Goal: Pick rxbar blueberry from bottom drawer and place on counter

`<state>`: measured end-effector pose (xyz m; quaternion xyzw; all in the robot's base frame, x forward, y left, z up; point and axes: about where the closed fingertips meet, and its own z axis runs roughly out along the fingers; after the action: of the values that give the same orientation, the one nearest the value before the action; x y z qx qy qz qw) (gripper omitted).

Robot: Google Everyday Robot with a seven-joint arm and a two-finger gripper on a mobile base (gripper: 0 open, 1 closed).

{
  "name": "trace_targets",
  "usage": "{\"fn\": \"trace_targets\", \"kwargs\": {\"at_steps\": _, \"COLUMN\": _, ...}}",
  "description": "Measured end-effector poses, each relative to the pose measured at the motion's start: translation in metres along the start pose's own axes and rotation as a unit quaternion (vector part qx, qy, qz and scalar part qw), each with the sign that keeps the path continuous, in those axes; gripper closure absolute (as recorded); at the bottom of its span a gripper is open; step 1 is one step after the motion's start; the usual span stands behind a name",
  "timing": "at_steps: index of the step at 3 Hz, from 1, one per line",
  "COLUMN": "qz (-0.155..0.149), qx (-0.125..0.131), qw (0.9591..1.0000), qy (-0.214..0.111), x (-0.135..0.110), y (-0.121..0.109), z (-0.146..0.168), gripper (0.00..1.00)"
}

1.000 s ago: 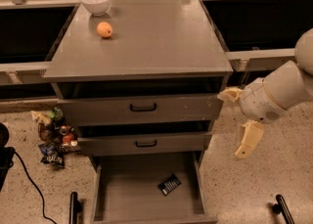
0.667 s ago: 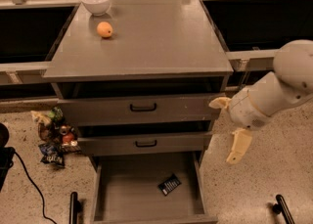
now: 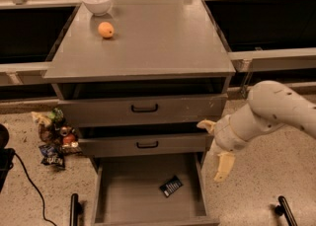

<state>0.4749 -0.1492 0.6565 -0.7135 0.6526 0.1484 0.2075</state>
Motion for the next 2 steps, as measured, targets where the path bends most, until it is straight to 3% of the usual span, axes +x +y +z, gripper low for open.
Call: {"fn": "trace_targets", "kwargs": {"at_steps": 2, "qz": -0.005, "qx": -0.011, "qw": 0.9989, "qy": -0.046, "x": 0.027, "y": -0.004, "z": 0.075, "gripper": 0.0}}
